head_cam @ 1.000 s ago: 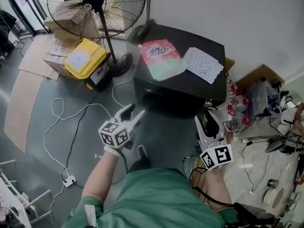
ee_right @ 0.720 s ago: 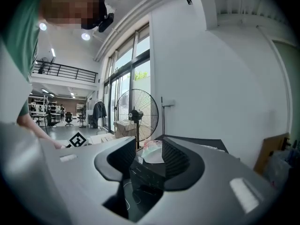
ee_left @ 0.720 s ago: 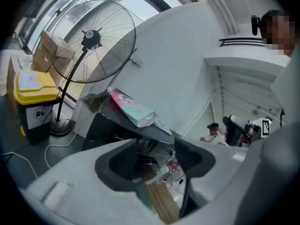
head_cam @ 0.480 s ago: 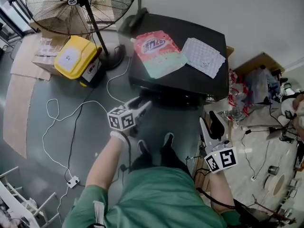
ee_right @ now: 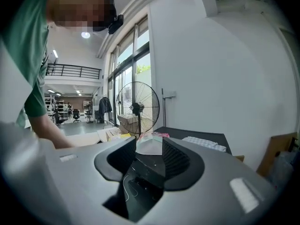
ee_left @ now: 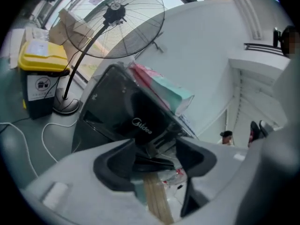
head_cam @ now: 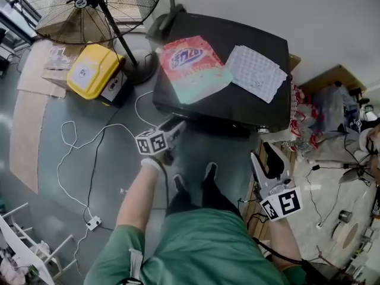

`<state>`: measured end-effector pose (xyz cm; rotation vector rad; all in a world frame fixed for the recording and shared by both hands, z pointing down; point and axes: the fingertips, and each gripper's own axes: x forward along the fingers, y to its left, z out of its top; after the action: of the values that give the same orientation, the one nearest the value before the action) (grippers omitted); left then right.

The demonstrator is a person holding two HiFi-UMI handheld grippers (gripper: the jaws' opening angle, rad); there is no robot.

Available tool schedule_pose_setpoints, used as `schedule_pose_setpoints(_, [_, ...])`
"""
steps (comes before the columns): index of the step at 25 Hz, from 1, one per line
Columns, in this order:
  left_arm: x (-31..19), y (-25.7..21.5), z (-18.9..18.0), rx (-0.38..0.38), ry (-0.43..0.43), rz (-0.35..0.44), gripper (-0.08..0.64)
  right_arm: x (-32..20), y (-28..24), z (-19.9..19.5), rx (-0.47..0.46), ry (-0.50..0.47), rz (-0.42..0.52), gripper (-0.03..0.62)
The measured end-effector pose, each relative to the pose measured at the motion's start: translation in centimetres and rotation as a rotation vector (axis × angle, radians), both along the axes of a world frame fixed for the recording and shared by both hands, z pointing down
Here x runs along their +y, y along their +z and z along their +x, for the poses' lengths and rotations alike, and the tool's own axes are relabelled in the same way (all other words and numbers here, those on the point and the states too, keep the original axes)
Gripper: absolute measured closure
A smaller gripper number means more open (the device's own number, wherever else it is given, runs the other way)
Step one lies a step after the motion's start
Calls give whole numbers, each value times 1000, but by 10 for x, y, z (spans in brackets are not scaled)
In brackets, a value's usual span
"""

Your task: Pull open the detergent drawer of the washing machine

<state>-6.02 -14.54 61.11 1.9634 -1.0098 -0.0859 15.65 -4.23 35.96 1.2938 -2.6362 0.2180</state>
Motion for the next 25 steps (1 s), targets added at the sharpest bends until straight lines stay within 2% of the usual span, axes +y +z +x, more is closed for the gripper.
schedule_pose_setpoints(4, [-14, 18, -8, 111, -93, -32, 259, -14, -2, 5, 15, -62, 0, 434])
schedule_pose_setpoints(10, [-30, 14, -15, 357, -191, 22, 244, -23, 4, 6, 44, -160, -27, 434])
schedule_pose_setpoints(14, [-30, 24, -19, 543, -266, 18, 258, -29, 23, 6, 99, -191, -75, 434])
schedule_pose_setpoints(19, [-35, 35, -24, 573, -289, 24, 247, -28, 36, -5, 109, -215, -101, 434])
schedule_pose_setpoints(25, [-40, 34, -22, 656, -279, 31, 238, -21, 39, -11, 95, -212, -114, 434])
